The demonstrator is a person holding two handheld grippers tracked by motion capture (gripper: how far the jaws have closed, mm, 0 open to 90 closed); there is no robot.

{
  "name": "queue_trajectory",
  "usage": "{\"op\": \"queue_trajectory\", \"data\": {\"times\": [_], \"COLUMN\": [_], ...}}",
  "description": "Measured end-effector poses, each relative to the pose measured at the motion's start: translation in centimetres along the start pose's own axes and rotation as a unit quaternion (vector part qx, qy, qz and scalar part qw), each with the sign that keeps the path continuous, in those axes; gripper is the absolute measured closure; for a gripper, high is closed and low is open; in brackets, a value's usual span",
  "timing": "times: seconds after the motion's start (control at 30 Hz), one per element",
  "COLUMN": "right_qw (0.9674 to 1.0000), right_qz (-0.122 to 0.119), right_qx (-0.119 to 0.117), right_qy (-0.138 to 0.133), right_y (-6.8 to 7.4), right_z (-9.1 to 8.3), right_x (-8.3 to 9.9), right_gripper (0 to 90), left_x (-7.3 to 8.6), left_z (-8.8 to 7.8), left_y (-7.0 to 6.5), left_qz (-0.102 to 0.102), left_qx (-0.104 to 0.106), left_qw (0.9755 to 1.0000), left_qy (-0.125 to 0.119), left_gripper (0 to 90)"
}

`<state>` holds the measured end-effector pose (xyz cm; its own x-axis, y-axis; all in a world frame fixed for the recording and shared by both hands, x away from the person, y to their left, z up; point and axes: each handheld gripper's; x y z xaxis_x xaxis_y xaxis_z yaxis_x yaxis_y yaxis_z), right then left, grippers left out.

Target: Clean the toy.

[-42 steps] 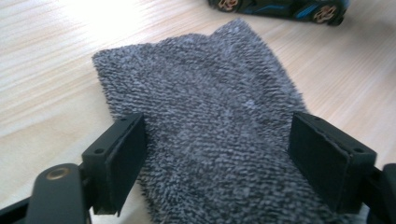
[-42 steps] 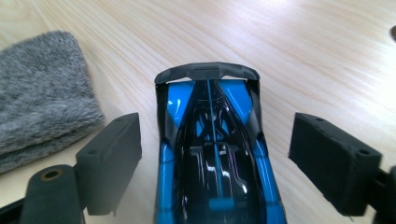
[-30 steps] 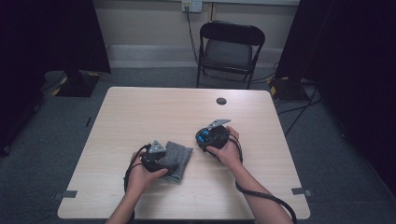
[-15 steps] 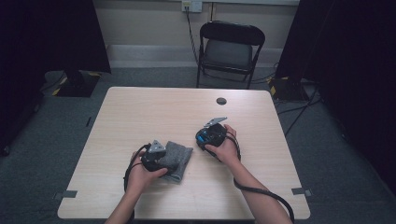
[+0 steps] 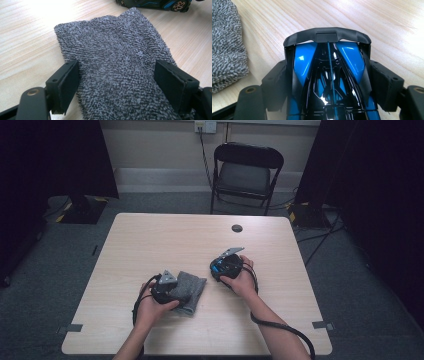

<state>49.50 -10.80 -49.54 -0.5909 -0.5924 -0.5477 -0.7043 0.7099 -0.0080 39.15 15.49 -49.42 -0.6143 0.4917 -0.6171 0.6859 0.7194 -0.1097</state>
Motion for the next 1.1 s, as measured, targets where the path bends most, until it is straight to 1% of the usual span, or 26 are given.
{"op": "queue_trajectory", "data": {"times": [0.17,0.23,0.27,0.3,0.33,0.4,0.5,0.57,0.6,0.63,0.67,0.73,0.77,0.8,0.83,0.87,0.9,0.93,0.97,1.0,1.07,1.1], "right_qw": [0.9999,0.9999,0.9999,0.9999,0.9999,0.9999,0.9999,0.9999,1.0000,1.0000,1.0000,0.9999,0.9999,0.9999,0.9998,0.9998,0.9998,0.9998,0.9997,0.9997,0.9995,0.9995], "right_qz": [0.009,0.010,0.010,0.010,0.009,0.009,0.002,0.001,0.002,0.003,0.006,0.004,0.005,0.008,0.009,0.009,0.008,0.007,0.009,0.008,0.007,0.006], "right_qx": [0.006,0.006,0.006,0.007,0.007,0.008,0.010,0.010,0.009,0.006,0.006,0.001,0.000,-0.004,-0.006,-0.006,-0.008,-0.012,-0.011,-0.014,-0.018,-0.020], "right_qy": [0.003,0.003,0.004,0.005,0.005,0.006,0.005,0.002,0.000,-0.001,-0.004,-0.009,-0.011,-0.013,-0.014,-0.015,-0.016,-0.016,-0.018,-0.020,-0.024,-0.024], "right_y": [0.2,0.2,0.2,0.2,0.2,0.2,0.3,0.3,0.2,0.2,0.1,0.1,0.1,0.0,0.0,0.0,0.0,0.0,0.0,0.0,0.1,0.1], "right_z": [-0.1,-0.1,-0.1,-0.1,-0.1,-0.1,-0.3,-0.4,-0.6,-0.6,-0.8,-1.1,-1.3,-1.4,-1.6,-1.7,-1.9,-2.0,-2.1,-2.3,-2.5,-2.7], "right_x": [0.0,0.0,0.0,-0.1,-0.1,-0.1,0.0,0.1,0.2,0.3,0.4,0.6,0.7,0.9,1.0,1.0,1.1,1.2,1.3,1.3,1.4,1.5], "right_gripper": [25.3,25.3,25.3,25.3,25.3,25.4,25.4,25.4,25.4,25.4,25.5,25.4,25.4,25.4,25.4,25.5,25.4,25.5,25.4,25.5,25.5,25.5], "left_x": [0.0,-0.1,-0.1,-0.2,-0.2,-0.3,-0.3,-0.3,-0.3,-0.3,-0.2,0.0,0.1,0.2,0.2,0.2,0.1,0.0,-0.1,-0.2,-0.6,-0.7], "left_z": [-0.1,-0.2,-0.2,-0.3,-0.3,-0.4,-0.5,-0.4,-0.3,-0.2,0.0,0.3,0.5,0.6,0.6,0.6,0.5,0.3,0.3,0.2,0.1,-0.1], "left_y": [0.0,0.0,-0.1,0.0,-0.1,-0.1,-0.1,-0.2,-0.3,-0.3,-0.4,-0.3,-0.3,-0.4,-0.4,-0.5,-0.7,-0.9,-1.1,-1.2,-1.2,-1.0], "left_qz": [0.002,0.006,0.003,0.007,0.005,0.005,0.003,0.000,0.000,0.001,-0.005,-0.008,-0.009,-0.007,0.000,0.001,0.005,0.005,0.002,0.001,0.000,-0.002], "left_qx": [0.000,-0.005,-0.004,-0.007,-0.005,-0.009,-0.010,-0.015,-0.017,-0.025,-0.025,-0.032,-0.029,-0.029,-0.032,-0.028,-0.013,0.002,0.010,0.011,0.016,0.015], "left_qw": [1.0000,1.0000,1.0000,0.9999,1.0000,0.9999,0.9999,0.9999,0.9999,0.9997,0.9997,0.9994,0.9995,0.9995,0.9995,0.9996,0.9999,1.0000,0.9999,0.9998,0.9996,0.9996], "left_qy": [0.002,0.003,0.002,0.004,0.001,0.002,0.000,-0.001,0.001,0.003,0.003,0.008,0.006,0.003,0.002,0.001,0.001,0.007,0.010,0.015,0.023,0.022], "left_gripper": [20.9,20.8,20.9,21.2,21.2,21.2,20.9,20.5,20.4,20.1,19.8,19.8,20.0,21.2,21.6,23.4,32.0,48.3,59.3,63.2,67.0,68.3]}}
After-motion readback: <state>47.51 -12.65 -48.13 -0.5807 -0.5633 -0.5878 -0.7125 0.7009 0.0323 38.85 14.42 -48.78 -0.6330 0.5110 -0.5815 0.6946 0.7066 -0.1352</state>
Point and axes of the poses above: each handheld gripper's, and its own axes: z roughly forward along the jaws, x roughly out of its underside, y roughly to its left, and after that the axes turned 10 degrees about y, right-handed
